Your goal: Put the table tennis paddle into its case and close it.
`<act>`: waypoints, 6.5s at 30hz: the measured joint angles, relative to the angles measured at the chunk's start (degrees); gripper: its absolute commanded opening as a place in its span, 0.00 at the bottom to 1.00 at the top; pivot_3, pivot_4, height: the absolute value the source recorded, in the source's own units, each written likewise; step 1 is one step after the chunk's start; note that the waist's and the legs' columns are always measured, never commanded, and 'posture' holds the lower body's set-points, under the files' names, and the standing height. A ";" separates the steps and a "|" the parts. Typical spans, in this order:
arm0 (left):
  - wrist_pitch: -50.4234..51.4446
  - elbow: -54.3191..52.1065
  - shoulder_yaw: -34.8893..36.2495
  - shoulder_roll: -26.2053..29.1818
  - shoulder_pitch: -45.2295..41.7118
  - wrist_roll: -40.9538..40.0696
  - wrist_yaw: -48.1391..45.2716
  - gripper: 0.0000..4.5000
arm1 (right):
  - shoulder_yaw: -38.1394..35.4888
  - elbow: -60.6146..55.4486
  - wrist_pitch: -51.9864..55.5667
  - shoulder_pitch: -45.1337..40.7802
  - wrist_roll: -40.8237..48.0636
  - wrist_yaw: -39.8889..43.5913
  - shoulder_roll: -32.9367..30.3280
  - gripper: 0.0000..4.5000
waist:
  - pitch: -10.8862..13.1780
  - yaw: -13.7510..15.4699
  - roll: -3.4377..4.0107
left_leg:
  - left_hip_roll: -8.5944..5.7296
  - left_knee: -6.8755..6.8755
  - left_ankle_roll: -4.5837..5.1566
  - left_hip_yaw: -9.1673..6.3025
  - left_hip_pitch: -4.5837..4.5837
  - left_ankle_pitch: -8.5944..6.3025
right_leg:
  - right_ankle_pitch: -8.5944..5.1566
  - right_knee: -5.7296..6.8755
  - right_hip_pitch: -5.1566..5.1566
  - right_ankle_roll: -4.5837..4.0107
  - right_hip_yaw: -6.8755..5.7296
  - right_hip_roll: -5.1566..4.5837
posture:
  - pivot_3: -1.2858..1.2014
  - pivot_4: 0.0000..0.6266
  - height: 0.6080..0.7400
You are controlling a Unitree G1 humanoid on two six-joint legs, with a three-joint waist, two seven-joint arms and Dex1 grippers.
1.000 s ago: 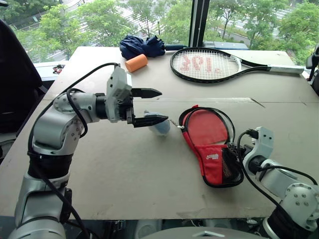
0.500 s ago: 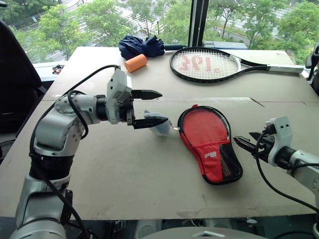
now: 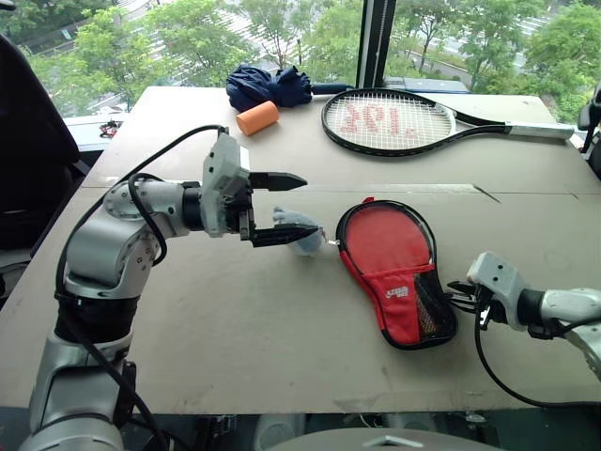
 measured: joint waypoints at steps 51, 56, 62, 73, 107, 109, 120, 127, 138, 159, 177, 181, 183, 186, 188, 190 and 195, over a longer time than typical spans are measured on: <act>-9.56 15.50 2.27 0.37 9.82 8.91 3.79 1.00 | 13.60 0.77 9.27 -15.87 2.01 -8.12 20.72 0.99 | -0.12 0.04 -0.22 | 0.00 0.03 0.00 -0.10 0.05 0.00 | 0.02 0.11 0.00 -0.03 -0.10 -0.03 | 0.52 0.24 1.00; -11.24 20.57 -1.69 -1.42 7.21 12.85 3.15 1.00 | 13.69 0.82 9.94 -15.81 1.89 -8.32 20.72 0.99 | -0.39 0.25 -0.38 | -0.01 0.04 0.00 -0.13 0.05 0.00 | 0.02 0.14 0.04 -0.04 -0.16 -0.02 | 0.52 0.24 1.00; -17.57 34.85 -6.11 -5.97 -3.92 18.45 0.48 1.00 | 13.74 0.68 10.11 -15.75 1.90 -8.77 21.01 0.99 | -0.47 0.27 -0.51 | -0.02 0.06 0.00 -0.15 0.04 0.01 | 0.03 0.16 0.03 -0.03 -0.18 0.01 | 0.52 0.24 1.00; -21.65 46.78 -9.56 -10.33 -10.86 21.93 -7.99 0.94 | 13.83 -0.19 10.63 -15.02 1.75 -11.08 22.04 1.00 | -0.50 0.03 -0.45 | -0.02 0.09 0.00 -0.16 0.04 0.01 | 0.03 0.19 0.04 -0.01 -0.18 0.01 | 0.52 0.24 1.00; -43.46 90.74 -12.55 -30.93 -39.87 46.21 28.85 0.02 | 14.62 -1.03 14.96 -15.85 1.12 -13.39 21.78 1.00 | -0.56 1.21 -0.52 | -0.12 0.20 0.01 -0.30 -0.02 0.01 | 0.27 0.20 0.08 0.41 -0.20 0.01 | 0.52 0.24 1.00; -42.97 91.37 -12.78 -32.75 -41.26 47.59 32.51 0.02 | 14.61 -1.20 15.04 -15.78 1.05 -13.60 21.73 1.00 | -0.56 1.34 -0.52 | -0.13 0.20 0.01 -0.30 -0.04 0.01 | 0.27 0.18 0.08 0.42 -0.20 0.01 | 0.52 0.24 1.00; -42.18 91.70 -13.03 -36.54 -44.22 51.60 39.87 0.02 | 14.98 -1.77 15.16 -15.58 1.04 -14.09 21.73 1.00 | -0.56 1.22 -0.50 | -0.13 0.16 0.01 -0.30 -0.03 0.01 | 0.27 0.17 0.06 0.43 -0.21 0.02 | 0.52 0.24 1.00; -40.27 92.40 -13.39 -40.53 -44.95 55.03 50.91 0.02 | 15.10 -1.74 15.16 -15.62 0.81 -14.25 21.92 1.00 | -0.55 1.30 -0.52 | -0.14 0.16 0.00 -0.30 -0.04 0.01 | 0.27 0.16 0.07 0.44 -0.21 0.01 | 0.52 0.24 1.00; -39.38 92.52 -10.41 -50.73 -46.91 54.51 56.29 0.02 | 15.26 -1.73 15.15 -15.52 0.10 -14.61 22.67 1.00 | -0.55 1.28 -0.50 | -0.14 0.16 0.00 -0.29 -0.03 0.01 | 0.27 0.16 0.07 0.44 -0.21 0.01 | 0.52 0.24 1.00; -40.33 91.58 1.86 -53.69 -48.39 40.69 36.95 0.55 | 15.53 -1.15 14.91 -15.69 -1.14 -14.81 24.14 1.00 | -0.57 1.06 -0.35 | -0.18 0.16 -0.04 -0.32 -0.01 0.03 | 0.27 0.15 0.07 0.43 -0.20 0.01 | 0.52 0.24 1.00; -37.42 82.40 3.59 -41.09 -36.74 32.81 8.96 0.55 | 13.44 -2.19 13.71 -13.57 0.54 -14.11 24.98 1.00 | -0.73 0.18 -0.07 | -0.18 0.09 -0.04 -0.45 -0.08 0.04 | 0.27 0.14 0.07 0.43 -0.29 0.00 | 0.52 0.24 1.00; -37.05 79.26 -0.52 -40.35 -32.04 34.98 8.18 0.55 | 10.99 -5.04 14.65 -11.28 2.62 -13.65 23.57 1.00 | -0.72 0.69 -0.10 | -0.24 0.12 -0.04 -0.44 -0.15 0.03 | 0.27 0.08 0.07 0.42 -0.28 -0.07 | 0.52 0.24 1.00; -37.37 77.03 -2.62 -40.39 -30.11 36.23 8.28 0.55 | 9.41 -6.92 16.31 -9.91 4.70 -12.67 22.38 1.00 | -0.72 0.80 -0.09 | -0.26 0.12 -0.03 -0.42 -0.14 0.03 | 0.27 0.08 0.08 0.42 -0.25 -0.08 | 0.52 0.24 1.00; -37.99 74.18 -7.49 -40.59 -25.47 39.36 8.22 0.55 | 5.26 -11.00 21.44 -7.74 10.80 -10.19 19.42 1.00 | -0.71 0.75 -0.08 | -0.26 0.12 -0.03 -0.43 -0.11 0.03 | 0.27 0.11 0.08 0.41 -0.24 -0.08 | 0.52 0.24 1.00; -38.70 73.00 -9.10 -40.57 -23.81 39.84 8.52 0.55 | 1.97 -12.31 23.95 -7.73 14.64 -9.57 18.81 1.00 | -0.68 0.64 -0.13 | -0.22 0.15 -0.03 -0.48 -0.12 0.03 | 0.28 0.17 0.07 0.41 -0.28 -0.05 | 0.52 0.24 1.00; -38.77 72.06 -10.50 -40.15 -23.64 40.84 9.27 0.55 | -1.71 -12.22 25.02 -9.48 16.88 -9.80 18.80 1.00 | -0.70 0.57 -0.08 | -0.28 0.15 -0.03 -0.50 -0.05 0.03 | 0.28 0.17 0.08 0.41 -0.21 -0.04 | 0.52 0.24 1.00; -39.14 69.91 -13.38 -39.17 -23.00 42.46 11.03 0.55 | -7.92 -4.00 20.97 -20.15 14.20 -15.85 20.40 1.00 | -0.80 0.15 -0.08 | -0.42 0.15 -0.03 -0.79 0.03 0.03 | 0.28 0.18 0.12 0.41 -0.19 0.01 | 0.52 0.24 1.00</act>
